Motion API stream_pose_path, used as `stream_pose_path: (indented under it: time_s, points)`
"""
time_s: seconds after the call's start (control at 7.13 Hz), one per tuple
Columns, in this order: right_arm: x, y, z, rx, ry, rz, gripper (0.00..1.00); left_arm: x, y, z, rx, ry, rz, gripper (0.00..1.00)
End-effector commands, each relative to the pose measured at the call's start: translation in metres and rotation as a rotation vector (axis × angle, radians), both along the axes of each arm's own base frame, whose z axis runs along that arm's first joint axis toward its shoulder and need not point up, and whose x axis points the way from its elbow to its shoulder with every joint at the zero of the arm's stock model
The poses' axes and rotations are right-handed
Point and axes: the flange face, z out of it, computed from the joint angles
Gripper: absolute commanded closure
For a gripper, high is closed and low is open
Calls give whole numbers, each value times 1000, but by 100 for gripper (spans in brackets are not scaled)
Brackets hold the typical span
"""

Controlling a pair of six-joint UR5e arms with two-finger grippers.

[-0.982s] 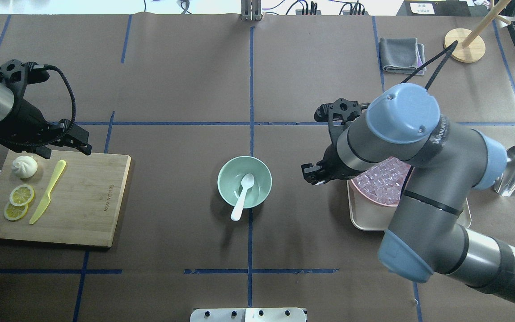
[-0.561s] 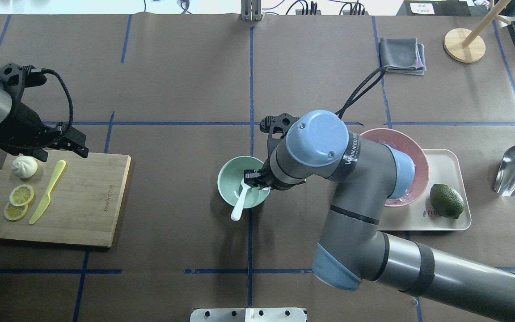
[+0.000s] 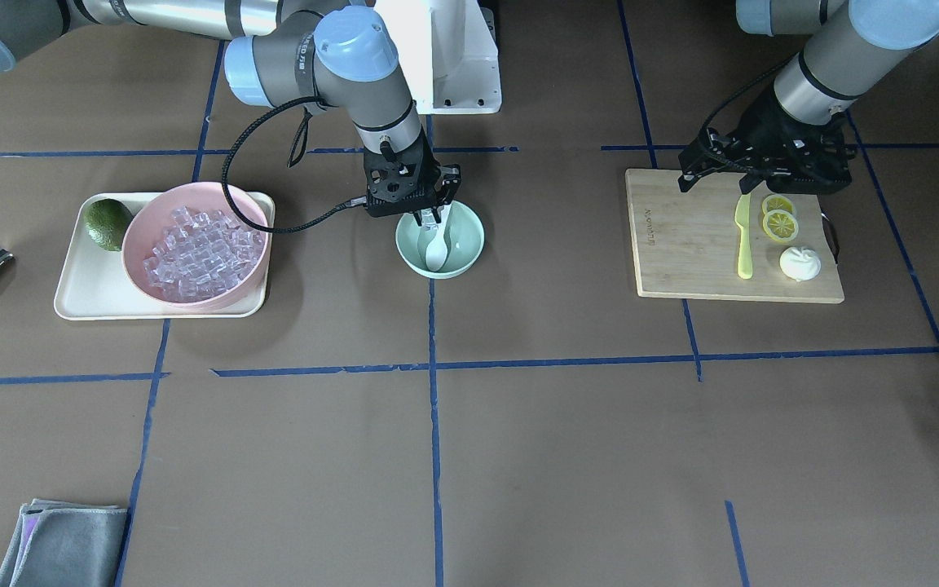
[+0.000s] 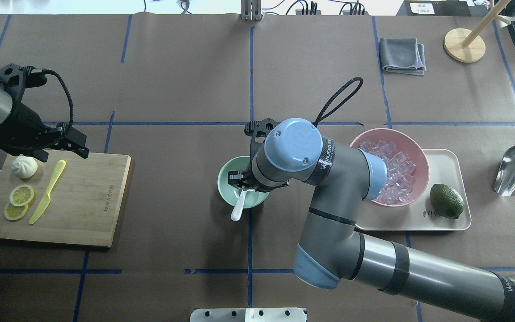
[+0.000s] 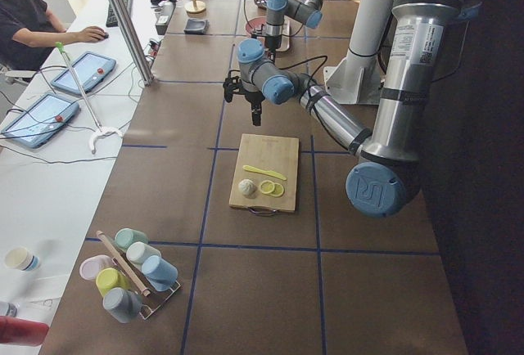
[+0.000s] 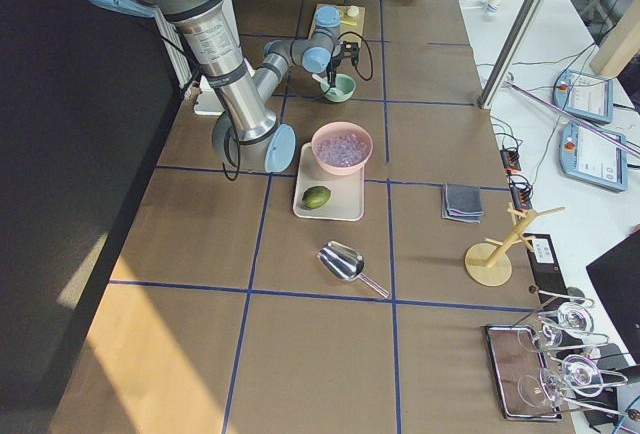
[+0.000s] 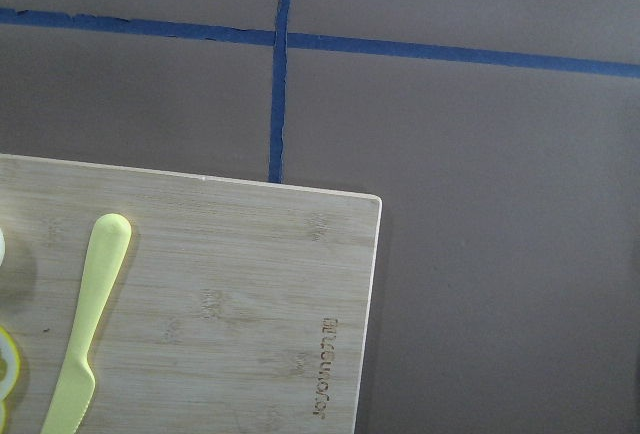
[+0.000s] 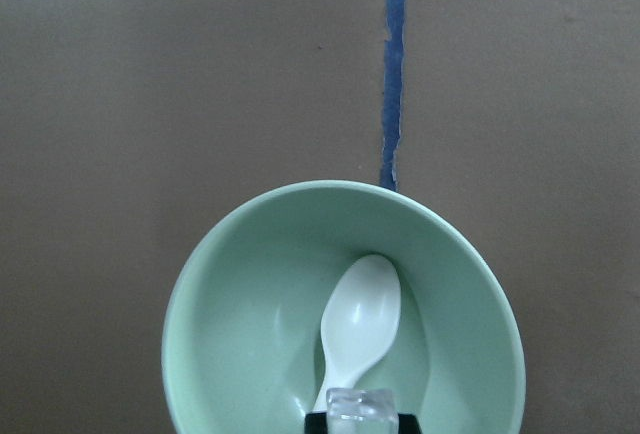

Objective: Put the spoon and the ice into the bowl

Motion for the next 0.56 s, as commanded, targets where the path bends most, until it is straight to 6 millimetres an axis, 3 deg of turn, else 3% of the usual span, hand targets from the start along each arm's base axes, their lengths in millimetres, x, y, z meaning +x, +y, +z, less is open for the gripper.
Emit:
stream_pose_path:
  time_s: [0.0, 0.14, 0.28, 0.42]
  points:
    - [-3, -4, 0, 14, 10, 22, 100, 0, 0, -1, 1, 2, -1, 0]
    - [-7, -7, -3, 19, 14, 29, 98, 1, -1, -2, 4, 3, 0, 0]
    - [-9, -7, -2, 17, 19, 29, 71, 0, 0, -3, 6, 3, -3, 0]
    - [-13, -9, -2, 14, 23, 31, 13, -2, -2, -3, 19, -13, -21, 0]
